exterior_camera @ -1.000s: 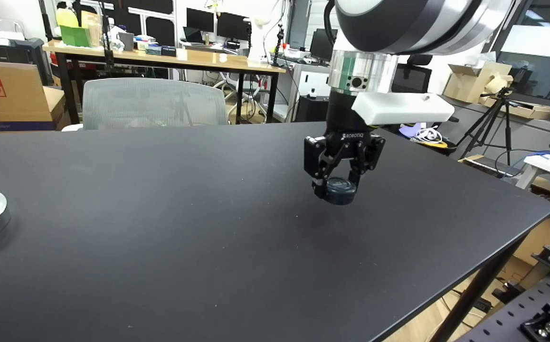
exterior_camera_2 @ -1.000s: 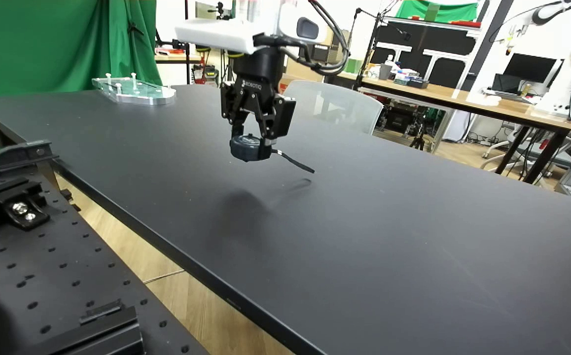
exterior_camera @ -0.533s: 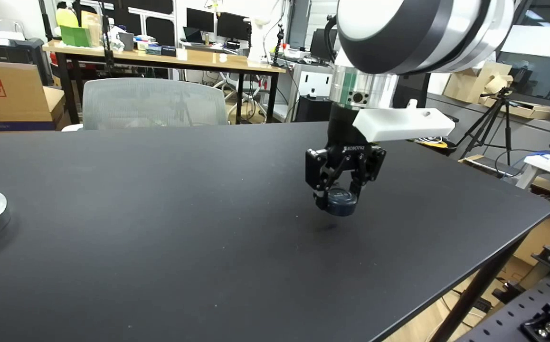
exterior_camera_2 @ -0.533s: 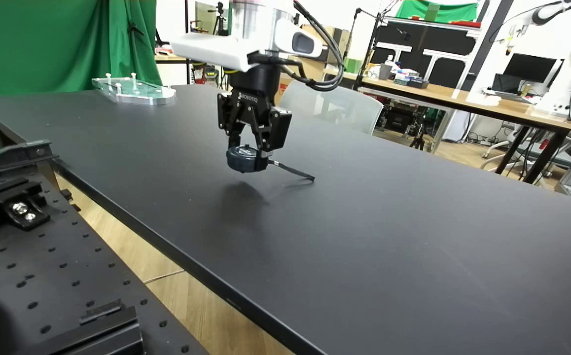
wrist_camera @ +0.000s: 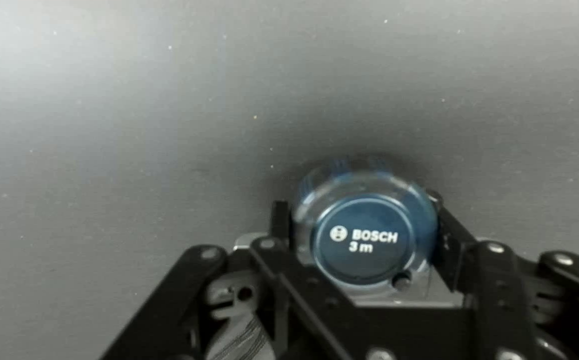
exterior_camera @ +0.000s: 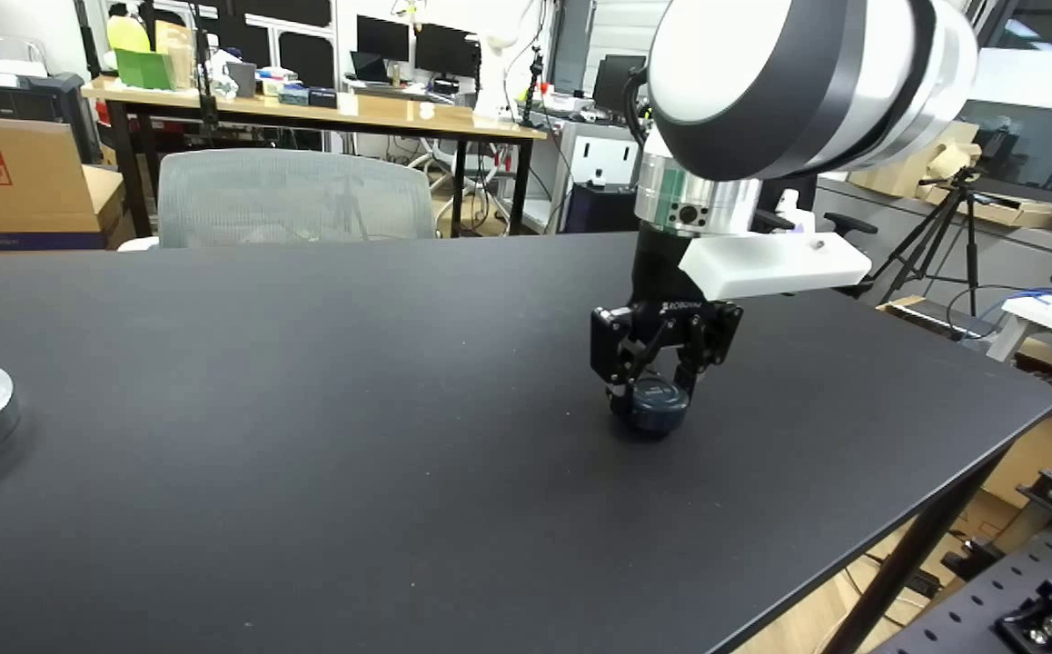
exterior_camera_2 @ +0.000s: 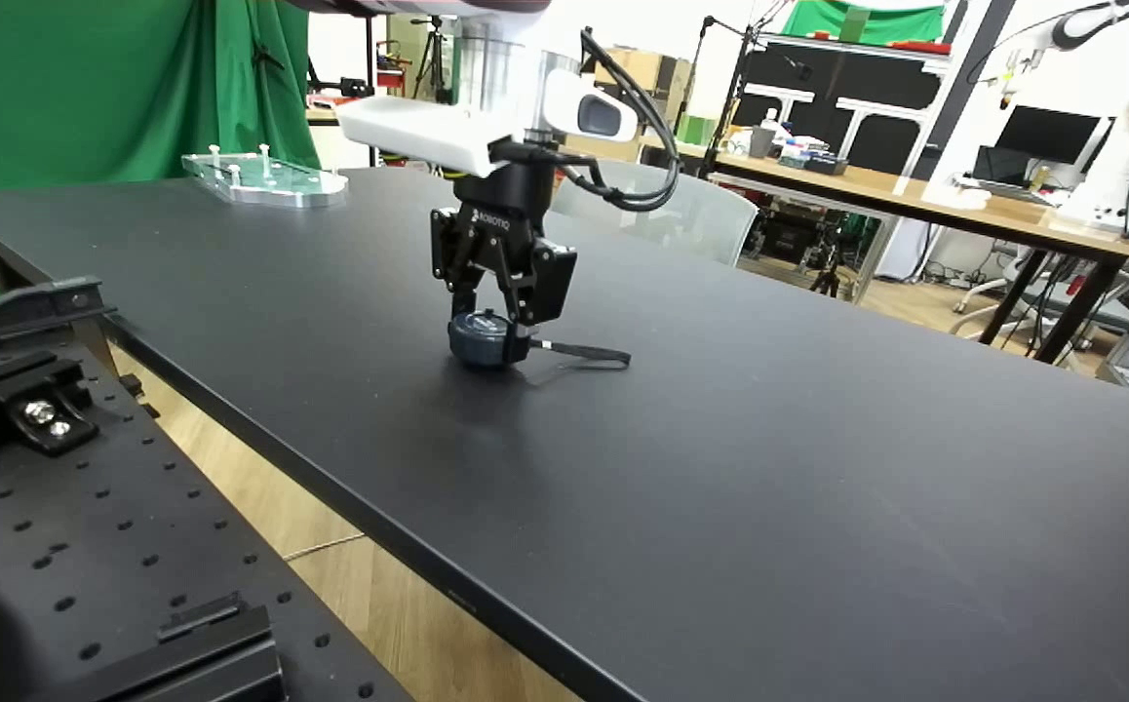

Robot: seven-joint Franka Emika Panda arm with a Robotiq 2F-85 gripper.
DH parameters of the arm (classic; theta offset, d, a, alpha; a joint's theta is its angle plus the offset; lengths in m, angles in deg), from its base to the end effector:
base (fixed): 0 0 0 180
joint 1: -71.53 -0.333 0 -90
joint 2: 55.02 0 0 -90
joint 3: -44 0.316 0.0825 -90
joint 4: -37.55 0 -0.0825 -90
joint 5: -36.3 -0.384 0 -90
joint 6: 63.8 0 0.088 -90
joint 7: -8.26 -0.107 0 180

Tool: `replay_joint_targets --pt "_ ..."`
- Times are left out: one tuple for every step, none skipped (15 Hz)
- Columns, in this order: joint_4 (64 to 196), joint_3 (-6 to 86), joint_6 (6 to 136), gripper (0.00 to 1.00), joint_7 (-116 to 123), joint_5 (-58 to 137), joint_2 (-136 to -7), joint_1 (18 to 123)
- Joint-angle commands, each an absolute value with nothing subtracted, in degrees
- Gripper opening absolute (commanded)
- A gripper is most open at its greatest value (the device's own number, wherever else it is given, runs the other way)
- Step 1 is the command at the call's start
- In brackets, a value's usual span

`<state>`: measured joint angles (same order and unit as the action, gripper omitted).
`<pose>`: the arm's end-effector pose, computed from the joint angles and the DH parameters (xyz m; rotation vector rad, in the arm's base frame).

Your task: Move the measuring tape forward

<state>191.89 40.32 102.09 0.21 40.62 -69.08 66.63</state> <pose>0.3978 0.0108 0.1493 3.1043 -0.0685 -0.0638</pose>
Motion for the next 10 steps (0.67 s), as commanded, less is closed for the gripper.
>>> replay_joint_targets --pt "192.03 39.52 102.43 0.98 -1.7 41.1 -68.7 65.82" --pt "192.21 39.9 102.47 1.0 -1.34 40.64 -68.36 66.1" --pt "192.33 39.97 102.47 1.0 -1.27 40.5 -68.09 66.16" --pt "192.62 40.46 102.24 1.0 -0.76 39.92 -67.49 66.54" --pt "192.83 40.76 102.01 1.0 -0.52 39.45 -66.98 66.78" --pt "193.13 41.28 101.3 1.0 0.06 38.71 -66.11 67.16" --pt "193.39 41.75 100.67 1.0 0.65 37.95 -65.25 67.5" --pt "193.58 41.98 99.54 1.0 0.66 37.41 -64.21 67.65" --pt "193.88 42.49 98.87 1.0 1.24 36.61 -63.24 67.99" --pt "194.17 42.7 98.21 1.0 1.38 36.21 -62.22 68.13"
